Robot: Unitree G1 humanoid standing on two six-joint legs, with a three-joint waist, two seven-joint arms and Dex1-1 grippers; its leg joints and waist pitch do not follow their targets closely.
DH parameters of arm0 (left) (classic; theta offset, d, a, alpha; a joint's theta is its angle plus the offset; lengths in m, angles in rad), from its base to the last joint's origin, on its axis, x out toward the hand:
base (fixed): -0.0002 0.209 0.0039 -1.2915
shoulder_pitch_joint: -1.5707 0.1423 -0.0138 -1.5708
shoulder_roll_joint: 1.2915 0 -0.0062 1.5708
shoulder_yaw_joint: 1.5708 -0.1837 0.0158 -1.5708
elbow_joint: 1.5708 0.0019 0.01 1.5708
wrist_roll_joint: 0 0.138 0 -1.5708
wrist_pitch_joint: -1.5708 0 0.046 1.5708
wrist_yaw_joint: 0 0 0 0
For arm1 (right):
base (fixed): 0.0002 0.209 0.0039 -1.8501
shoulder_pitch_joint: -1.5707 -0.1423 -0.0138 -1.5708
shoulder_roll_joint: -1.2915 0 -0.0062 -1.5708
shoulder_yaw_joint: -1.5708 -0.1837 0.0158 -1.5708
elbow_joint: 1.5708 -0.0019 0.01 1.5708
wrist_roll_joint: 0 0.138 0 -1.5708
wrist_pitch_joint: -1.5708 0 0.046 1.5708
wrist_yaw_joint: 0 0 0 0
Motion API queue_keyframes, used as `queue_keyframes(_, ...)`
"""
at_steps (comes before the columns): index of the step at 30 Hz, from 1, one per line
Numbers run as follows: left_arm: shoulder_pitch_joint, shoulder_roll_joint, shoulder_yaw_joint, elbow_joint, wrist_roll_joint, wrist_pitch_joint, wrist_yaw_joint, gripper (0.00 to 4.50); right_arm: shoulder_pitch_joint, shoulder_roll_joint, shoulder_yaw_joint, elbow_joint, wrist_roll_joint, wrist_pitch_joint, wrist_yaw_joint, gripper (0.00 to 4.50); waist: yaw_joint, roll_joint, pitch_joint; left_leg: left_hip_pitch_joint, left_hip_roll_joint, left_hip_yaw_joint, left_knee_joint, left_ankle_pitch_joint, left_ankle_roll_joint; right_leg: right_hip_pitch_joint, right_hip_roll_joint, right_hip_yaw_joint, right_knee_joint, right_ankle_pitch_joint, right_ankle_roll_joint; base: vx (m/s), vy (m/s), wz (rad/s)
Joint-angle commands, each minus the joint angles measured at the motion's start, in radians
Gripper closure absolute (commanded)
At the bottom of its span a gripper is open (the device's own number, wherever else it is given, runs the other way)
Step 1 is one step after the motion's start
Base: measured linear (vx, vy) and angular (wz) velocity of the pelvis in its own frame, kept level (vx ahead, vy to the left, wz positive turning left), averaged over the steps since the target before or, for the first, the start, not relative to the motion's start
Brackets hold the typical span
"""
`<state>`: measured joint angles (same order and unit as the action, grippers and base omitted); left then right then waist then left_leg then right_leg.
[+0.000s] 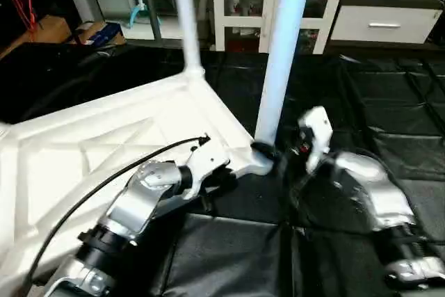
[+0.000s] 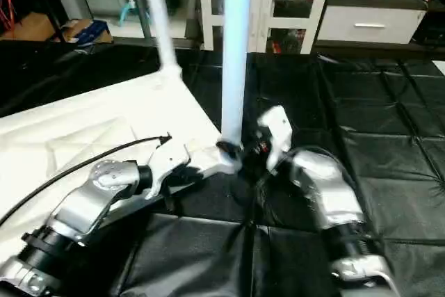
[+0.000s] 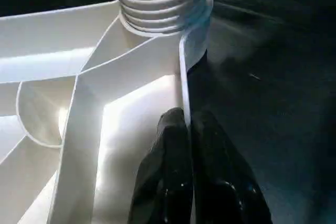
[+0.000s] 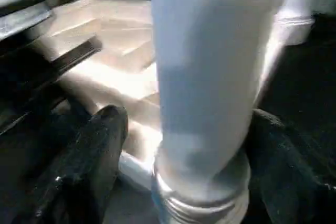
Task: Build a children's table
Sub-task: Rotate leg to tighten
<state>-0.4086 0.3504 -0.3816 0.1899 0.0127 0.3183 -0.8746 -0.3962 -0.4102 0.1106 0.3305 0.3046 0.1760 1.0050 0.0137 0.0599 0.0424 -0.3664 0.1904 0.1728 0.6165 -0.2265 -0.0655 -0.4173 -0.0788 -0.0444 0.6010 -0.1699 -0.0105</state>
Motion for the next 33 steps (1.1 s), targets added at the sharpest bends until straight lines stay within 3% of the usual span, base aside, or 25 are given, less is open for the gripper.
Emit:
queue_keyframes(1,0.018,0.021,-0.033,-0.022,-0.017,-0.042,-0.069,4.5,0.019,-0.052,0.03,-0.072,0.016,0.038,0.103,0.94,0.002,-0.012,-0.056,0.003,0.034,-0.004,-0.079,-0.129,0.116,0.06,-0.048,0.031,-0.065,-0.147,-0.264,0.0,0.0,0.0)
queue_keyframes(6,0.022,0.067,-0.024,-0.025,-0.041,-0.066,-0.15,4.5,0.069,-0.121,0.077,-0.138,0.013,0.053,0.202,0.94,0.012,-0.016,-0.055,0.006,0.034,-0.003,-0.08,-0.146,0.096,0.055,-0.051,0.033,-0.07,-0.218,-0.242,0.0,0.0,0.0)
queue_keyframes(11,0.012,0.084,-0.021,-0.016,-0.047,-0.077,-0.177,4.5,0.069,-0.119,0.08,-0.132,0.005,0.043,0.205,0.94,0.014,-0.013,-0.058,0.008,0.034,-0.002,-0.078,-0.121,0.087,0.054,-0.049,0.033,-0.066,-0.193,-0.244,0.0,0.0,0.0)
queue_keyframes(15,0.009,0.088,-0.023,-0.013,-0.05,-0.082,-0.189,4.5,0.062,-0.13,0.094,-0.119,-0.015,0.031,0.219,0.94,0.014,-0.013,-0.061,0.005,0.032,-0.003,-0.075,-0.092,0.098,0.058,-0.048,0.032,-0.06,-0.141,-0.255,0.0,0.0,0.0)
queue_keyframes(22,0.01,0.077,-0.027,-0.02,-0.048,-0.083,-0.194,4.5,0.011,-0.095,0.142,0.001,-0.128,-0.069,0.162,0.94,0.013,-0.014,-0.062,0.005,0.03,-0.002,-0.073,-0.093,0.098,0.059,-0.048,0.03,-0.058,-0.133,-0.269,0.0,0.0,0.0)
queue_keyframes(26,0.015,0.074,-0.025,-0.024,-0.049,-0.081,-0.191,4.5,-0.012,-0.074,0.134,0.032,-0.136,-0.087,0.144,0.94,0.016,-0.015,-0.064,0.007,0.031,-0.001,-0.071,-0.075,0.107,0.059,-0.046,0.031,-0.051,-0.083,-0.282,0.0,0.0,0.0)
queue_keyframes(33,0.019,0.081,-0.019,-0.029,-0.048,-0.079,-0.187,4.5,-0.021,-0.061,0.123,0.047,-0.124,-0.086,0.153,0.94,0.016,-0.016,-0.064,0.005,0.031,-0.002,-0.069,-0.075,0.119,0.061,-0.049,0.03,-0.05,-0.089,-0.28,0.0,0.0,0.0)
